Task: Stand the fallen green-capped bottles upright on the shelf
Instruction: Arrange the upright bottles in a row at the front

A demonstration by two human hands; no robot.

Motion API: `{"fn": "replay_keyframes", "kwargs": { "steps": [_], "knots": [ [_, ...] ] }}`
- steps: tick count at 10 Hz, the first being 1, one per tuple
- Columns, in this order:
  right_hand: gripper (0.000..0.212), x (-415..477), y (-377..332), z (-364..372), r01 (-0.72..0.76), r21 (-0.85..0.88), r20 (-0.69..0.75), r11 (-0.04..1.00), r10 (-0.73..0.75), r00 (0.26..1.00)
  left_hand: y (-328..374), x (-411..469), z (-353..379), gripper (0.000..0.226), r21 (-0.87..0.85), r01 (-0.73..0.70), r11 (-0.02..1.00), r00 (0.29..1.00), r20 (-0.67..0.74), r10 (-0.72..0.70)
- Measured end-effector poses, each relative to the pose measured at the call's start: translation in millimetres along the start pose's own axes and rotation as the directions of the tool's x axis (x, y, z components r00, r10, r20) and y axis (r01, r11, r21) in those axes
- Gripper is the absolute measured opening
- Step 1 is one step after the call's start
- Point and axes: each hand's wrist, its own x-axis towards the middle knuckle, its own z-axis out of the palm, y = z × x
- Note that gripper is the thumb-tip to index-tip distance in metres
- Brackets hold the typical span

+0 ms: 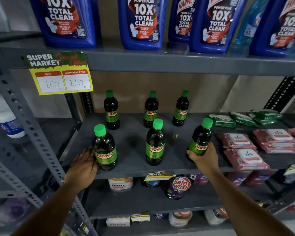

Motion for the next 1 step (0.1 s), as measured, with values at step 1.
{"fn": "replay_keyframes", "kwargs": {
  "steps": [1],
  "knots": [
    [0.079, -7.1, 3.6, -6.3, 0.086, 0.009, -0.038, 0.996, -0.086, 0.996, 19.5, -11.2, -16.8, 0.054, -0.347, 0.074, 0.935, 0.977, -0.163, -0.138]
  ]
}}
